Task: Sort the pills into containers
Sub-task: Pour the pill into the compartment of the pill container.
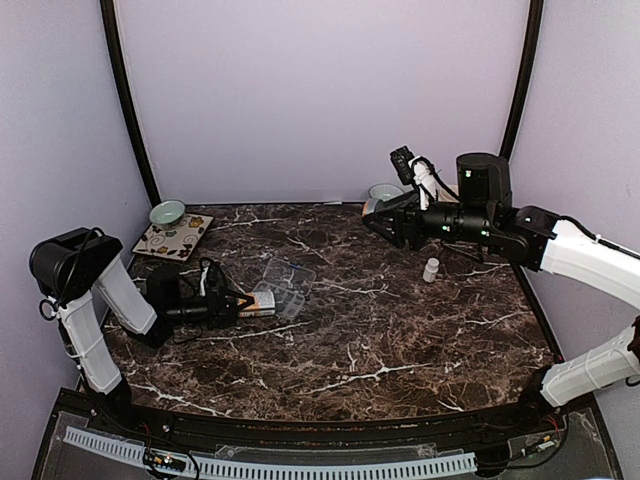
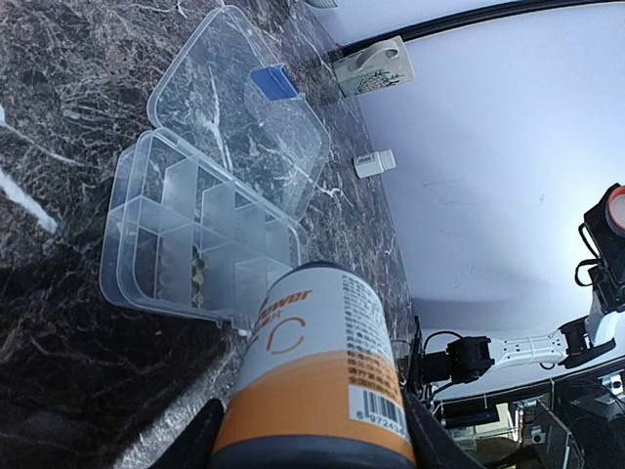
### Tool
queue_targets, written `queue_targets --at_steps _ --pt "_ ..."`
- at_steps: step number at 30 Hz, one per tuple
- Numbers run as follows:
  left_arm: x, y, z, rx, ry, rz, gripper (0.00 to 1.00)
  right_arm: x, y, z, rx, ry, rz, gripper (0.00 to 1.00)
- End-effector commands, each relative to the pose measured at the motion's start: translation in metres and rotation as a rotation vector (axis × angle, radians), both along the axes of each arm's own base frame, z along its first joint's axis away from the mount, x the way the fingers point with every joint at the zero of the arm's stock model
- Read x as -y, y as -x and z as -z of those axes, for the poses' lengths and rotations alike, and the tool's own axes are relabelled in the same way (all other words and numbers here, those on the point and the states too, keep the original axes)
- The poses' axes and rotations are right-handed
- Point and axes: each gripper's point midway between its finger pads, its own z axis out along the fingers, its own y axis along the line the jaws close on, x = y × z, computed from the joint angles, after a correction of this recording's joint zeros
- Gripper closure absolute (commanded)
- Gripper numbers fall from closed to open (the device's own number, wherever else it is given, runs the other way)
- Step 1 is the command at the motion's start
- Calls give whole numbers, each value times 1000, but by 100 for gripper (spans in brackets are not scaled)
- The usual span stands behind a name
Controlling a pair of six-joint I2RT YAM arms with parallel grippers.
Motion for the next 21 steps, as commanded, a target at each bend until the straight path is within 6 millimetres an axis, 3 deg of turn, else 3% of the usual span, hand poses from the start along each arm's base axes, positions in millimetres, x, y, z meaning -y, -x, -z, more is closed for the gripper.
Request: queue_targets --at_steps 1,21 --pt "3 -6 -20 82 5 6 100 -5 2 -12 34 -31 -14 66" --pt "4 -10 -20 85 -41 17 100 -6 0 -7 26 -22 -14 67"
